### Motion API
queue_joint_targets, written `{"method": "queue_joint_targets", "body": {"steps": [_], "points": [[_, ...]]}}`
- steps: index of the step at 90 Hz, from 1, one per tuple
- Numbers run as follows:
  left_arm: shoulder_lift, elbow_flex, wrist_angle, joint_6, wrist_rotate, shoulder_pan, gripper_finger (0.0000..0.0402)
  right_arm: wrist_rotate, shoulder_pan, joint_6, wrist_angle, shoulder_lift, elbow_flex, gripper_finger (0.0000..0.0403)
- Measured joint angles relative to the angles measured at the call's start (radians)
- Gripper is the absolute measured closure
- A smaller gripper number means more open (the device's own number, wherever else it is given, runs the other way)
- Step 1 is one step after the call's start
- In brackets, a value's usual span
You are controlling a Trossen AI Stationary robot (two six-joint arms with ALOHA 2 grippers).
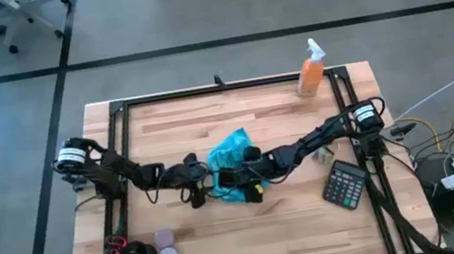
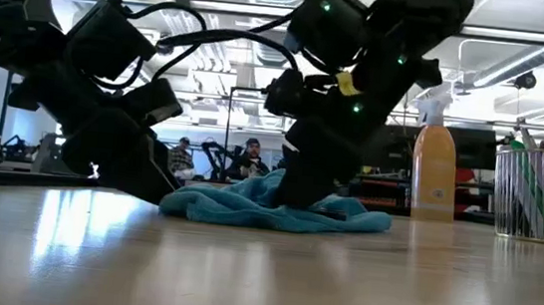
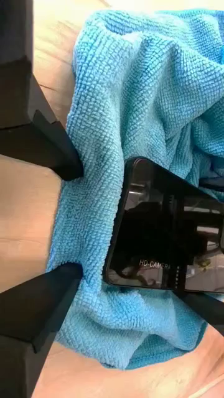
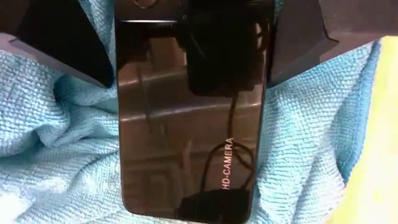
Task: Apply microfiber cloth
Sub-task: Wipe the front and back of the black cellphone using the blue microfiber cloth
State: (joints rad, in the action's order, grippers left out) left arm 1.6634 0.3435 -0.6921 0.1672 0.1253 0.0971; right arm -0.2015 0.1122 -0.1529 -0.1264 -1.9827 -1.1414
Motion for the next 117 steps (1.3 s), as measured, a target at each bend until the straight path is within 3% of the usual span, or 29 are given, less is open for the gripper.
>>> {"method": "queue_joint_targets", "body": {"steps": [20,51,58,72,85,94,117], "points": [[0.000,0.000,0.002,-0.048,-0.002,0.000,0.0150,0.011,-0.015,0.016,0.001,-0.004,-0.001,0.0088],[-0.021,-0.005,0.017,-0.201,0.039,0.003,0.0176,0.037,-0.030,0.003,-0.261,0.187,-0.057,0.0088],[-0.022,-0.005,0.019,-0.206,0.041,0.003,0.0183,0.173,-0.062,-0.050,-0.302,0.208,-0.074,0.0088],[-0.048,-0.007,0.029,-0.274,0.059,0.003,0.0190,0.557,-0.159,-0.198,-0.279,0.232,-0.099,0.0088],[-0.134,-0.010,0.027,-0.432,0.217,0.033,0.0191,0.795,-0.249,-0.275,-0.294,0.224,-0.096,0.0088],[-0.199,-0.008,-0.032,-0.560,0.282,0.049,0.0187,0.893,-0.302,-0.319,-0.289,0.225,-0.096,0.0088],[-0.244,0.008,-0.192,-0.631,0.125,0.026,0.0169,0.977,-0.353,-0.302,-0.287,0.225,-0.095,0.0088]]}}
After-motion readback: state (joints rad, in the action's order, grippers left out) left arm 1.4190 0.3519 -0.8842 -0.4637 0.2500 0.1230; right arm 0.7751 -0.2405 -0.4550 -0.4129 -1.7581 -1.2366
